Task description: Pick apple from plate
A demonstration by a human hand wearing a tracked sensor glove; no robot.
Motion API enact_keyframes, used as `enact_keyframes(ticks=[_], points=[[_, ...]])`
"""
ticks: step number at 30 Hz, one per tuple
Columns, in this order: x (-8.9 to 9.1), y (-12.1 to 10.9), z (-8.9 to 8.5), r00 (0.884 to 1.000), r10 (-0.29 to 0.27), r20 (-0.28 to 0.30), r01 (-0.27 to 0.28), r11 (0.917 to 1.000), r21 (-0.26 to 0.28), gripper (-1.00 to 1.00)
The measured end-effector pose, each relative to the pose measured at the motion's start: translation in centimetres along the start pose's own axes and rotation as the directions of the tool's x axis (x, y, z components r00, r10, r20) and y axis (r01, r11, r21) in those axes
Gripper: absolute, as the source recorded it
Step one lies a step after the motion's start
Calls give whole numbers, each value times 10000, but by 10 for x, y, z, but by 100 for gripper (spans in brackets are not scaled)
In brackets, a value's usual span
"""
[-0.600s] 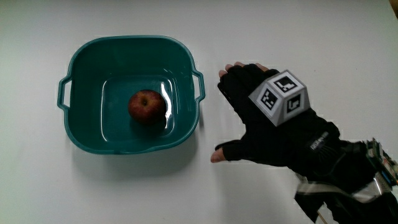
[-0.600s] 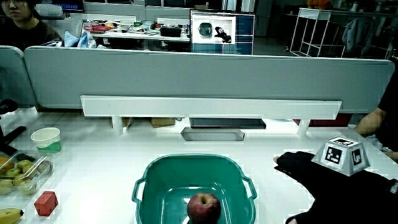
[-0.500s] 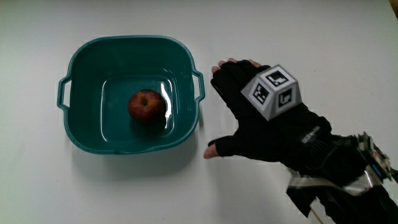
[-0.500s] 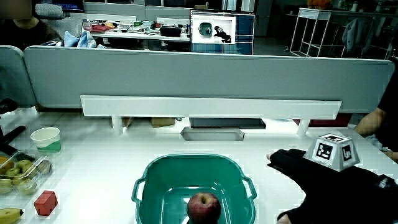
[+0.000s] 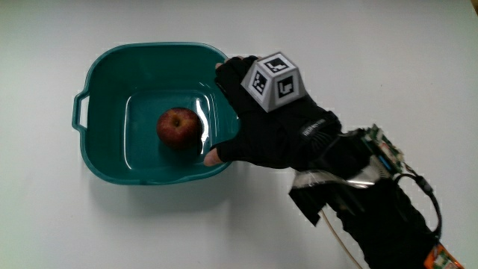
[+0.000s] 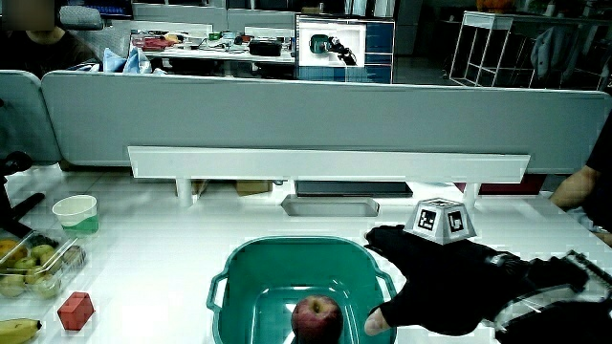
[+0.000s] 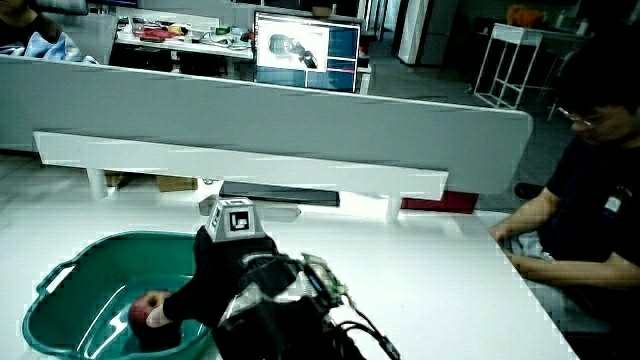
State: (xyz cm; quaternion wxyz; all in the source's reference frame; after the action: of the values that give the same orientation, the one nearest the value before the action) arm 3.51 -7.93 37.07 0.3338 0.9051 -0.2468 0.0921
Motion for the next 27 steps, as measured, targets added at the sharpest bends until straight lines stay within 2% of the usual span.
enact_keyframes(ticks=[2,3,6,7,9,11,17,20,21,22,24,25,27], points=[[-2,10,-5,9998,149,-158,-155,9992,-377,0],[-5,14,-6,9997,88,-227,-95,9996,-273,0],[-13,25,-10,9990,300,-327,-316,9983,-500,0],[-14,30,-13,9997,190,-170,-200,9977,-655,0],[-18,37,-15,10000,49,-33,-51,9982,-597,0],[-21,40,-14,9996,246,-106,-253,9969,-741,0],[-25,54,-25,10000,-10,84,19,9949,-1004,0],[-31,61,-31,9998,83,169,-65,9944,-1056,0],[-32,65,-36,9998,38,193,-12,9915,-1301,0],[-33,67,-37,9998,24,202,2,9921,-1255,0],[-34,73,-42,9992,-113,371,167,9885,-1506,0],[-34,75,-43,9996,3,280,43,9861,-1658,0],[-34,79,-46,9988,-223,447,291,9868,-1590,0]])
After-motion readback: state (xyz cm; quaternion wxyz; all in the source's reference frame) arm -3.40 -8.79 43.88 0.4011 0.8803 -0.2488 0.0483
